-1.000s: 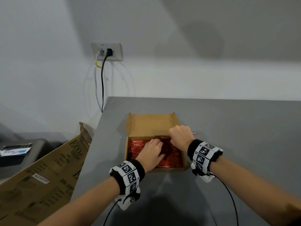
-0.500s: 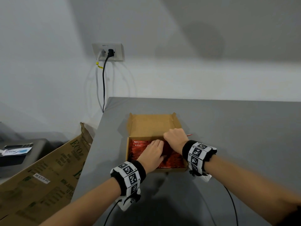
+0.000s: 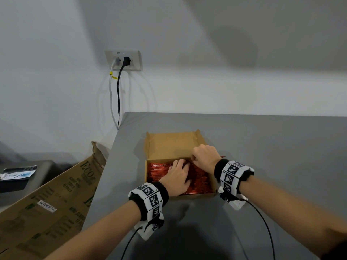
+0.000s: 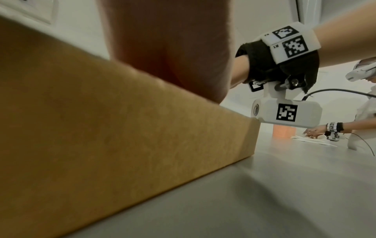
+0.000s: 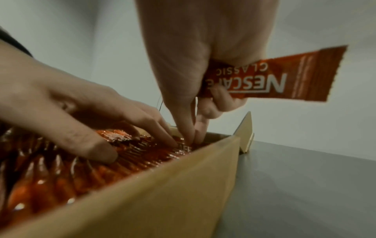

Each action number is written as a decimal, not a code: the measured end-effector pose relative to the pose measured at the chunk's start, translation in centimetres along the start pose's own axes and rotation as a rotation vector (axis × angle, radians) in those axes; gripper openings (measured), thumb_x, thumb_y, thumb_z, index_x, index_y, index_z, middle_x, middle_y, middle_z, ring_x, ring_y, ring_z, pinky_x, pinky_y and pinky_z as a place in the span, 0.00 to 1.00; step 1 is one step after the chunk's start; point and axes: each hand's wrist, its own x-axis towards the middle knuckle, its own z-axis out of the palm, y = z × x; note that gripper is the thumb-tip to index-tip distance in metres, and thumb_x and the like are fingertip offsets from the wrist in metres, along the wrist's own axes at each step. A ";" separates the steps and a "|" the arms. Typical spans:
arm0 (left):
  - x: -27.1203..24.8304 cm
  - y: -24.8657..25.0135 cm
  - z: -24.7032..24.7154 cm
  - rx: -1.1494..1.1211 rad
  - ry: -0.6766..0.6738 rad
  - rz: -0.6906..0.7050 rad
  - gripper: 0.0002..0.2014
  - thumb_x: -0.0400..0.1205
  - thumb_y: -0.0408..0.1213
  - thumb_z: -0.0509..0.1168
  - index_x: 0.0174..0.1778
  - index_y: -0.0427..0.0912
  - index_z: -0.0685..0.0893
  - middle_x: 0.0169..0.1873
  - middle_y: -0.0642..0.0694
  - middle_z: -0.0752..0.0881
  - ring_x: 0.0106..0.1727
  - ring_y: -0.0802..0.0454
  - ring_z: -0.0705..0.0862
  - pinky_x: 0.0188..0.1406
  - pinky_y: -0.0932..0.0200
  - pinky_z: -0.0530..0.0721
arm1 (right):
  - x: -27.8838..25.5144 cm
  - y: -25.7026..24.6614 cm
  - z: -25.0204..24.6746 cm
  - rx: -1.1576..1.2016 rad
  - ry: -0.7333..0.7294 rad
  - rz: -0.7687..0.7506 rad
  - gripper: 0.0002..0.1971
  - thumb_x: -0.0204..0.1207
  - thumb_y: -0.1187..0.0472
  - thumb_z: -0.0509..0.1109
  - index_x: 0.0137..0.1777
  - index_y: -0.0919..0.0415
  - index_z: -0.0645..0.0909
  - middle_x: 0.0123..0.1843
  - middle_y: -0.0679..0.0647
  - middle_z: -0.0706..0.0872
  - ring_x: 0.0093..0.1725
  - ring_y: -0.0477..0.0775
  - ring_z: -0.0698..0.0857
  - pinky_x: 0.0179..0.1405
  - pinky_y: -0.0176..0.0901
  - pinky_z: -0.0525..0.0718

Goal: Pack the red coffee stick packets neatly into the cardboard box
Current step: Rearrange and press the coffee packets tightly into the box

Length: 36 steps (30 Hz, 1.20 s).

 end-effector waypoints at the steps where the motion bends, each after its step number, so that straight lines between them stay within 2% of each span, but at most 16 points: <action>1: 0.0 0.0 0.0 -0.005 -0.001 0.007 0.28 0.84 0.43 0.57 0.78 0.34 0.60 0.72 0.39 0.62 0.73 0.43 0.62 0.75 0.48 0.64 | 0.1 0.0 0.0 0.020 -0.010 0.000 0.09 0.78 0.63 0.63 0.52 0.59 0.84 0.53 0.59 0.86 0.53 0.63 0.84 0.46 0.49 0.80; 8: 0.2 -0.5 -0.3 0.001 -0.051 0.050 0.28 0.84 0.40 0.58 0.77 0.31 0.60 0.72 0.36 0.63 0.73 0.41 0.63 0.75 0.48 0.63 | 0.1 -0.8 0.3 -0.094 -0.037 -0.024 0.09 0.81 0.67 0.59 0.53 0.65 0.80 0.55 0.62 0.84 0.54 0.65 0.84 0.45 0.50 0.79; 15: -0.1 -0.6 -0.6 0.194 0.054 0.078 0.28 0.83 0.47 0.57 0.77 0.37 0.64 0.75 0.38 0.60 0.76 0.41 0.59 0.75 0.47 0.61 | -0.1 0.0 0.0 0.061 -0.026 0.045 0.08 0.78 0.65 0.62 0.51 0.63 0.81 0.53 0.62 0.84 0.51 0.66 0.84 0.41 0.49 0.78; 18: 0.1 -0.7 -0.4 0.198 0.052 0.084 0.29 0.84 0.47 0.57 0.78 0.37 0.63 0.75 0.39 0.63 0.76 0.43 0.61 0.76 0.48 0.59 | -0.3 0.2 0.1 0.108 -0.047 0.050 0.09 0.76 0.65 0.63 0.53 0.62 0.83 0.55 0.61 0.84 0.54 0.64 0.84 0.47 0.50 0.82; 20: 0.2 -0.9 -0.1 0.200 0.059 0.085 0.30 0.84 0.48 0.56 0.79 0.38 0.61 0.74 0.41 0.65 0.75 0.44 0.62 0.76 0.49 0.58 | -0.4 0.7 -0.2 0.230 0.030 0.062 0.11 0.74 0.64 0.64 0.53 0.62 0.84 0.53 0.60 0.85 0.52 0.62 0.84 0.50 0.51 0.83; 22: -0.1 -0.9 -0.1 0.170 0.078 0.090 0.29 0.84 0.48 0.55 0.79 0.39 0.59 0.75 0.42 0.66 0.76 0.46 0.63 0.76 0.50 0.56 | -0.6 1.2 -0.5 0.436 0.176 0.024 0.13 0.76 0.66 0.61 0.56 0.65 0.83 0.51 0.55 0.81 0.50 0.54 0.80 0.54 0.47 0.80; 24: -0.3 -0.9 -0.6 0.052 0.159 0.114 0.27 0.85 0.45 0.54 0.79 0.39 0.60 0.75 0.43 0.67 0.76 0.48 0.63 0.78 0.51 0.57 | -1.0 1.2 -0.9 0.611 0.269 -0.048 0.15 0.80 0.67 0.55 0.59 0.66 0.81 0.48 0.49 0.75 0.49 0.45 0.74 0.52 0.35 0.72; 26: -0.3 -0.9 -1.8 -0.190 0.312 0.137 0.24 0.86 0.40 0.55 0.78 0.38 0.63 0.72 0.44 0.70 0.72 0.51 0.67 0.77 0.55 0.62 | -1.3 0.9 -1.0 0.790 0.336 -0.118 0.19 0.79 0.64 0.51 0.60 0.66 0.81 0.45 0.44 0.76 0.45 0.39 0.76 0.49 0.29 0.71; 27: -0.4 -0.9 -2.6 -0.338 0.361 0.127 0.23 0.85 0.38 0.57 0.77 0.39 0.64 0.70 0.44 0.73 0.70 0.53 0.69 0.75 0.58 0.65 | -1.5 0.5 -0.9 0.895 0.374 -0.151 0.21 0.77 0.63 0.50 0.60 0.65 0.81 0.45 0.45 0.79 0.45 0.39 0.78 0.51 0.30 0.74; 29: -0.5 -0.5 -3.8 -0.656 0.342 0.103 0.26 0.83 0.36 0.62 0.77 0.45 0.64 0.64 0.45 0.78 0.64 0.54 0.77 0.68 0.60 0.73 | -1.7 -0.6 -0.7 1.042 0.433 -0.186 0.24 0.74 0.58 0.49 0.60 0.62 0.82 0.52 0.54 0.83 0.53 0.48 0.80 0.59 0.37 0.76; 30: -0.6 -0.3 -4.2 -0.812 0.312 0.094 0.27 0.81 0.33 0.64 0.75 0.49 0.63 0.60 0.44 0.81 0.59 0.53 0.81 0.64 0.60 0.78 | -1.6 -1.3 -0.5 1.076 0.443 -0.187 0.24 0.74 0.57 0.48 0.61 0.59 0.82 0.57 0.55 0.82 0.60 0.50 0.77 0.64 0.39 0.72; 31: -0.7 -0.1 -4.4 -0.941 0.300 0.082 0.28 0.81 0.31 0.66 0.73 0.52 0.62 0.55 0.43 0.84 0.55 0.52 0.84 0.60 0.59 0.82 | -1.6 -2.0 -0.5 1.098 0.438 -0.188 0.23 0.74 0.58 0.48 0.61 0.56 0.81 0.61 0.50 0.80 0.65 0.49 0.74 0.69 0.39 0.68; 33: -0.8 -0.3 -4.6 -1.056 0.339 0.048 0.28 0.79 0.27 0.67 0.68 0.54 0.63 0.52 0.41 0.85 0.52 0.47 0.86 0.55 0.54 0.85 | -1.4 -3.3 -0.5 1.108 0.392 -0.207 0.23 0.76 0.58 0.47 0.61 0.51 0.81 0.64 0.36 0.73 0.70 0.45 0.68 0.73 0.42 0.65; 34: -0.7 -0.5 -4.6 -1.072 0.363 0.033 0.28 0.78 0.27 0.68 0.67 0.54 0.64 0.52 0.41 0.85 0.53 0.44 0.86 0.55 0.50 0.86 | -1.3 -3.6 -0.6 1.112 0.364 -0.207 0.22 0.78 0.58 0.47 0.62 0.51 0.81 0.65 0.33 0.70 0.71 0.43 0.67 0.74 0.42 0.66; 35: -0.7 -0.7 -4.5 -1.087 0.375 0.021 0.29 0.78 0.26 0.69 0.67 0.56 0.64 0.54 0.40 0.85 0.54 0.42 0.85 0.56 0.47 0.85 | -1.2 -3.7 -0.6 1.121 0.341 -0.198 0.22 0.80 0.59 0.48 0.63 0.53 0.82 0.66 0.35 0.70 0.71 0.41 0.65 0.75 0.39 0.65; 36: -0.7 -0.9 -4.5 -1.103 0.381 0.004 0.31 0.77 0.26 0.69 0.68 0.57 0.64 0.54 0.41 0.84 0.54 0.42 0.85 0.56 0.48 0.85 | -1.2 -3.7 -0.7 1.121 0.329 -0.186 0.21 0.82 0.60 0.49 0.64 0.54 0.82 0.70 0.40 0.69 0.70 0.40 0.64 0.74 0.31 0.63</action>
